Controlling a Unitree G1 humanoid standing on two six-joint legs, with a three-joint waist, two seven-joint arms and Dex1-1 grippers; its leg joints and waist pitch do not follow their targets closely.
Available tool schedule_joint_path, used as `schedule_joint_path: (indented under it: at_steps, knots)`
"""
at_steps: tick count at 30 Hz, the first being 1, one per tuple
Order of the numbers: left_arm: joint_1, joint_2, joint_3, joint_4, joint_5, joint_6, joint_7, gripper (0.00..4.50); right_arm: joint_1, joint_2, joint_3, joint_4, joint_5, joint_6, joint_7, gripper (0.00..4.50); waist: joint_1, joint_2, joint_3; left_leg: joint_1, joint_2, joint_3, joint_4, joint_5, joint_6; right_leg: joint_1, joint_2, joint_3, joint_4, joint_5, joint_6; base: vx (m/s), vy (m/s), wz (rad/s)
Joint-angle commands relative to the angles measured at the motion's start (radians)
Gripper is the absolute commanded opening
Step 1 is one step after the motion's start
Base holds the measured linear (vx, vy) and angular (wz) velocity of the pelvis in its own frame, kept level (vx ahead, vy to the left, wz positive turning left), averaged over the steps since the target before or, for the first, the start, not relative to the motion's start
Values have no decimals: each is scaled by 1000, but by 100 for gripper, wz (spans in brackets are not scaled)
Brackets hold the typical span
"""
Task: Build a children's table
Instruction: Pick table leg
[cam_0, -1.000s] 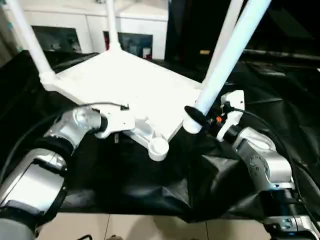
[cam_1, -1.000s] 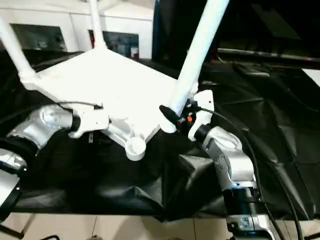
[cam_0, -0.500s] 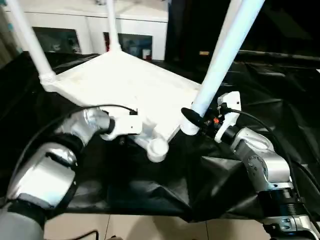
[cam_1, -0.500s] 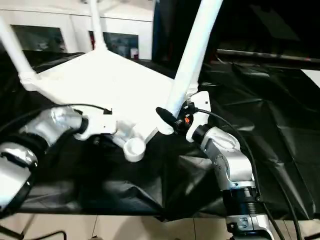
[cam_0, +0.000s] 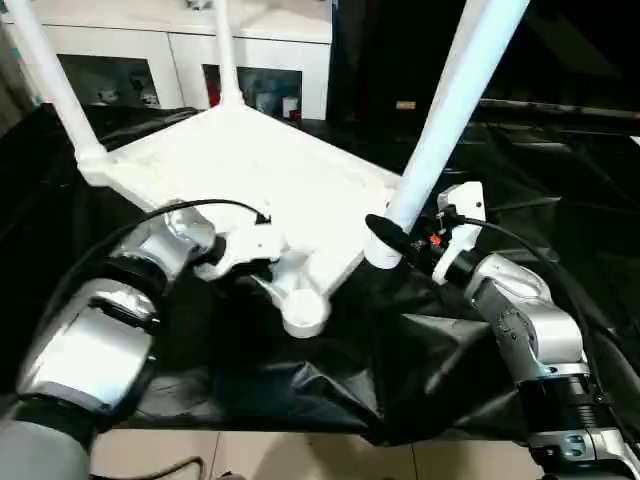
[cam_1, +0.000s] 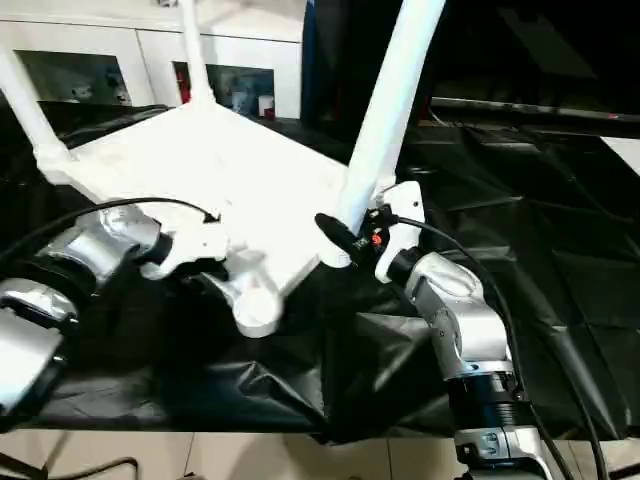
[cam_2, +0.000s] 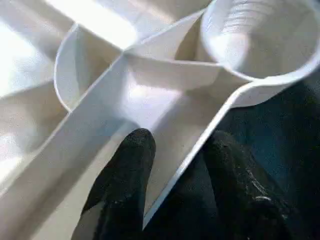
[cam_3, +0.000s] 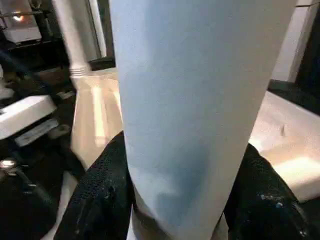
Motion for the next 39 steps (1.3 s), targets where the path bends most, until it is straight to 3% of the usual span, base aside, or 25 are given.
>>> schedule_joint_path:
  at_steps: [1,8,12,14,18,22,26,27,30,31,32,35,37,39]
  knots:
    - [34,12,54,17,-51,97,78,164,-9,-3,-7,-3,2,-13,-5,191,2,5,-75,-5,7,2,-66,-195,20,72,-51,45,-71,-229,-208,0,0,0]
    - [110,8,116,-75,-85,213,127,130,2,10,2,-12,4,-7,-7,191,-24,5,-73,-7,7,-1,-67,-198,36,68,-47,43,-82,-294,-186,0,0,0]
    - [227,7,123,-297,-117,308,123,112,10,14,0,-15,12,9,-13,191,-29,2,-72,-2,13,-1,-68,-208,38,64,-49,45,-80,-293,-196,0,0,0]
    - [255,5,116,-348,-119,333,120,95,11,14,-2,-14,14,14,-16,191,-31,4,-71,-3,15,1,-70,-203,37,62,-47,45,-77,-290,-197,0,0,0]
    - [331,-10,94,-503,-123,442,118,84,15,12,2,-15,12,24,-14,191,-32,1,-68,-2,14,2,-71,-213,33,58,-47,46,-83,-327,-178,0,0,0]
    - [362,-23,90,-607,-121,529,144,63,12,6,0,-14,14,37,-9,191,-34,0,-67,-3,12,2,-72,-225,29,56,-45,46,-87,-365,-152,0,0,0]
    - [376,-32,96,-692,-126,605,178,43,10,-1,2,-13,13,45,-5,191,-36,-1,-67,-5,14,0,-73,-224,29,57,-45,46,-86,-362,-152,0,0,0]
    - [378,-31,95,-710,-121,605,190,41,9,-3,3,-13,13,46,-5,191,-36,-1,-66,-5,12,1,-72,-222,31,56,-45,45,-88,-364,-151,0,0,0]
    - [384,-31,100,-715,-130,443,191,39,8,-6,3,-14,13,46,-3,191,-38,-2,-68,-10,8,2,-71,-212,38,58,-43,45,-90,-350,-143,0,0,0]
    - [383,-27,100,-693,-152,244,147,66,8,-7,2,-15,14,46,-1,191,-36,0,-69,-12,4,-1,-70,-212,47,58,-43,44,-97,-360,-132,0,0,0]
    - [379,-19,93,-694,-156,247,120,79,8,-9,0,-16,15,47,0,191,-37,1,-75,-12,8,-2,-70,-198,42,60,-44,46,-88,-321,-134,0,0,0]
    - [369,-2,84,-712,-153,272,97,91,12,-13,-2,-23,19,50,2,191,-35,9,-76,-10,12,1,-69,-159,45,57,-41,48,-71,-197,-179,0,0,0]
    - [359,3,81,-705,-151,260,93,124,14,-15,-3,-28,20,53,3,191,-35,7,-76,-9,11,2,-68,-166,44,58,-40,48,-70,-193,-187,0,0,0]
    - [351,9,77,-693,-150,256,90,125,16,-16,-3,-32,20,55,3,191,-33,11,-74,-7,11,3,-69,-181,39,57,-41,48,-73,-209,-188,0,0,0]
